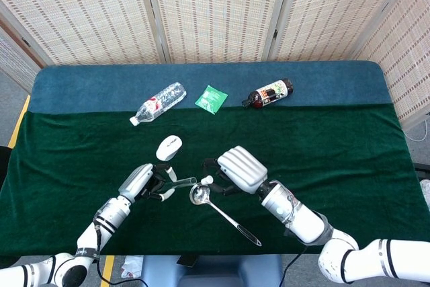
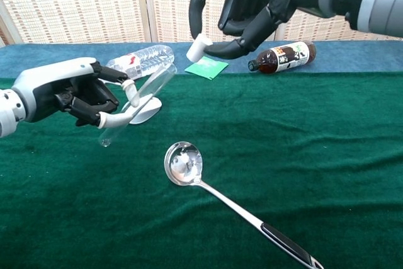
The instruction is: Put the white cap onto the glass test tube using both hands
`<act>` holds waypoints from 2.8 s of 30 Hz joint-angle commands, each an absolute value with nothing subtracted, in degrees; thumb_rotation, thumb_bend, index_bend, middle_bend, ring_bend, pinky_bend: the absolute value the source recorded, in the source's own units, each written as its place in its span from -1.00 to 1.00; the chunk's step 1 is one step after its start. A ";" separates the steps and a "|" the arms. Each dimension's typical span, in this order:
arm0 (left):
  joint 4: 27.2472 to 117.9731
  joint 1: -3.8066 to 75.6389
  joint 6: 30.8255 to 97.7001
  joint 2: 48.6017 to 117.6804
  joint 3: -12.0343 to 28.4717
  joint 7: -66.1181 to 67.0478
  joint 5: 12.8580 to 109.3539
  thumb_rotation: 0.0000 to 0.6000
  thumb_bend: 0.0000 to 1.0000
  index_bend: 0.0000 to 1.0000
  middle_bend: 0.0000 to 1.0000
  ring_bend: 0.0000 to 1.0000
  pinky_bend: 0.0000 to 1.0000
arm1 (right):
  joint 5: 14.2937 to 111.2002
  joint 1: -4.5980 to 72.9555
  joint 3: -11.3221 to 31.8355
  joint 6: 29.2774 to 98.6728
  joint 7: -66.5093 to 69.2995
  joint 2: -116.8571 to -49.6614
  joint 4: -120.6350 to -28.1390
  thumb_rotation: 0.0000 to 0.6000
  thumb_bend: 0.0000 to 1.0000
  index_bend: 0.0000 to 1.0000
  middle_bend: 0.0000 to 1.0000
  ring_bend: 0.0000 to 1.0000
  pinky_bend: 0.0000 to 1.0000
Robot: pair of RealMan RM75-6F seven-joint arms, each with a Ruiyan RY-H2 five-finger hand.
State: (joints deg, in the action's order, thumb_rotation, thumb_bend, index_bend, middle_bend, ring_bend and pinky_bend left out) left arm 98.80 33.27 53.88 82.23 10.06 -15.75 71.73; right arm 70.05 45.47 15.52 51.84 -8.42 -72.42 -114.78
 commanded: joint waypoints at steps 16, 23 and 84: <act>99.42 33.72 53.73 82.20 9.51 -14.98 71.28 1.00 0.09 0.35 0.92 0.81 0.71 | 66.38 49.04 15.09 52.29 -12.51 -75.83 -113.28 1.00 -0.03 0.52 0.96 1.00 1.00; 99.76 33.91 53.67 82.06 9.49 -14.66 70.99 1.00 0.09 0.35 0.92 0.81 0.71 | 65.36 49.98 14.79 52.32 -13.32 -76.50 -113.20 1.00 -0.03 0.52 0.96 1.00 1.00; 99.85 34.27 53.58 81.54 9.52 -13.60 69.13 1.00 0.11 0.39 0.92 0.81 0.71 | 60.64 54.32 12.88 52.55 -17.80 -80.75 -110.01 1.00 0.00 0.53 0.96 1.00 1.00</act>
